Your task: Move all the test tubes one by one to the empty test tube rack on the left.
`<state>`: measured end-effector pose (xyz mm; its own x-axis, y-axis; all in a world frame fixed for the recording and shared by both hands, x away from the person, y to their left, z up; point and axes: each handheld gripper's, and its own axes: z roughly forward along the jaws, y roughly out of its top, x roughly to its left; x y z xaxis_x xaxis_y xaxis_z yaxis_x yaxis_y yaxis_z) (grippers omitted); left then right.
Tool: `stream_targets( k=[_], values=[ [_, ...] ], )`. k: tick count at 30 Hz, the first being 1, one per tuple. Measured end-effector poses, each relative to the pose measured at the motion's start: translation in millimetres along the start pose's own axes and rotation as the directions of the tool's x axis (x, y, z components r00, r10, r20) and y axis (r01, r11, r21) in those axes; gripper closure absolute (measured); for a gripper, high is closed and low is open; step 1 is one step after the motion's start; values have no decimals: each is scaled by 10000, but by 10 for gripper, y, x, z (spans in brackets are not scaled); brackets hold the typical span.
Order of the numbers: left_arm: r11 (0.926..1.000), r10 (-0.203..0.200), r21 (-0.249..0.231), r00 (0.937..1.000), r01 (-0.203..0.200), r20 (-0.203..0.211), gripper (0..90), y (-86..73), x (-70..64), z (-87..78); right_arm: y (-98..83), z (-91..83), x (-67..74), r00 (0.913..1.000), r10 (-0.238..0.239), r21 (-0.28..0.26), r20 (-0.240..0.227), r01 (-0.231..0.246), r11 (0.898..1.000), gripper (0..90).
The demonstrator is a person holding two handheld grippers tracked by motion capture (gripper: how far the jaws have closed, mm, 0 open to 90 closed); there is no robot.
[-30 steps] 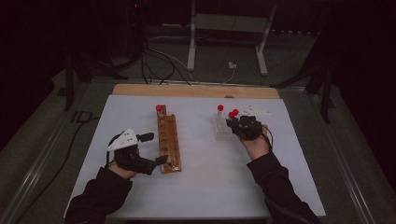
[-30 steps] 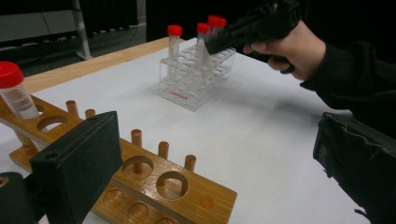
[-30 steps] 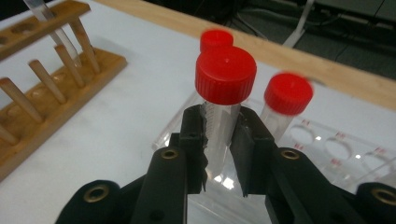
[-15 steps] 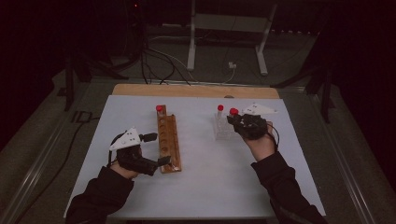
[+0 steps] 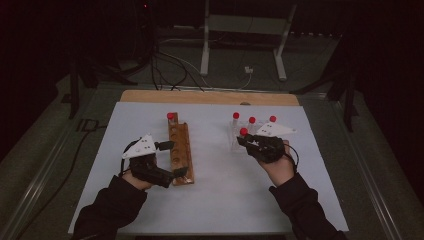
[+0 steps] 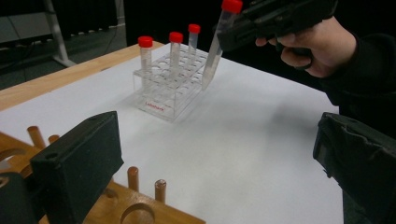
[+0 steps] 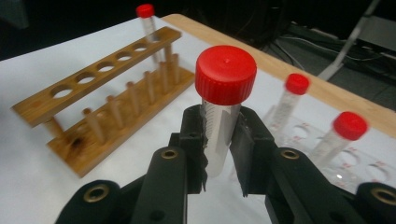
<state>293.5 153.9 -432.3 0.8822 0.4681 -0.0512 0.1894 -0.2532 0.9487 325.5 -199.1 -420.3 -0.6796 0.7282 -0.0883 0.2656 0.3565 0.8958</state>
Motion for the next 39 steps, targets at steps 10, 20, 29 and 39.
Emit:
stream_targets(
  k=[10, 20, 29, 39],
  values=[
    [9998, 173, 11, 9993, -173, 334, 33, 73, -52, 109, -147, -10, 249, 9962, -82, 151, -868, 96, 9998, 751],
    [9992, 388, 88, 9959, -396, 813, 44, 165, -163, 324, -229, 43, 435, 9882, -230, 369, -1512, 289, 9989, 751],
    [9969, 644, 378, 9920, -688, 1084, 105, 263, -274, 580, -237, 36, 539, 9816, -329, 415, -1882, 415, 9983, 751],
    [9955, 875, 275, 9901, -910, 1102, 269, 317, -332, 766, -217, 47, 590, 9778, -440, 371, -2047, 527, 9979, 751]
  ],
)
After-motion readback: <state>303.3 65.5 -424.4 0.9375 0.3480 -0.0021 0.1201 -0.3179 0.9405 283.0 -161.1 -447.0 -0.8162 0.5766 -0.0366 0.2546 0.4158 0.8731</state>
